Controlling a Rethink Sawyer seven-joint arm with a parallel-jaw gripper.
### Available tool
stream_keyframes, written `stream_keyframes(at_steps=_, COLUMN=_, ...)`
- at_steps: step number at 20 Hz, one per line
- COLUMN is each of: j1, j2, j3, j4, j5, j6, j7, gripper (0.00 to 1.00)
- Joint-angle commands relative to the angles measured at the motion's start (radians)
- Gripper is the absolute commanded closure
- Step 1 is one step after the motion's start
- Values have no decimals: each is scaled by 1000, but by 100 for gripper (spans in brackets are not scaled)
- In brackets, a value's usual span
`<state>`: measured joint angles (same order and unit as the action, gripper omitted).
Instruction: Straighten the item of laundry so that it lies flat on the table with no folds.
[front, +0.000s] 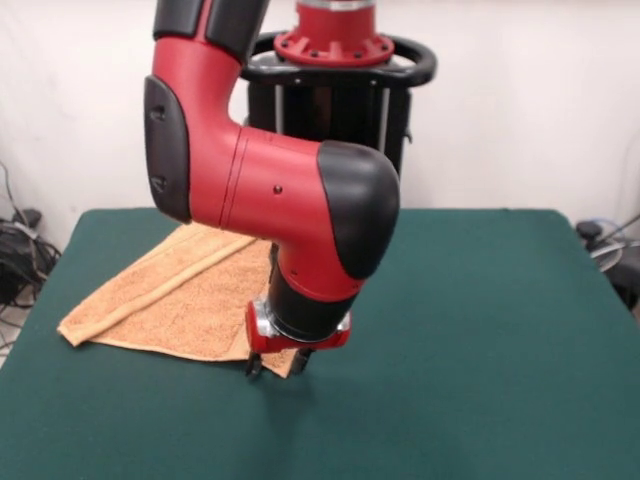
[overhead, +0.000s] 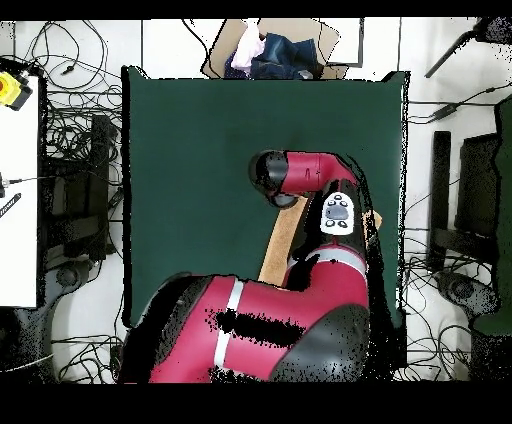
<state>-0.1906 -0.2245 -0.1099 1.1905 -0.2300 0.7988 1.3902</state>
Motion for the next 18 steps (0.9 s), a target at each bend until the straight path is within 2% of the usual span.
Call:
stream_keyframes(at_steps=1, j1=-20, j2=217, j3=-40, j4=-1, j5=-36, j6=-100, j7=256, gripper=100)
stream_keyframes(at_steps=5, j1=-33, j2=204, j3=-31, j4=21, j5=-30, j6=-176, j7=255, gripper=100)
stream_keyframes(at_steps=14, j1=-55, j2=170, j3=-7, j4=66, j5=-10, j6=-233, j7=246, gripper=100)
stream_keyframes(at_steps=18, j1=-56, j2=187, j3=5, j4=45, j5=14, j6=-255, j7=269, gripper=100)
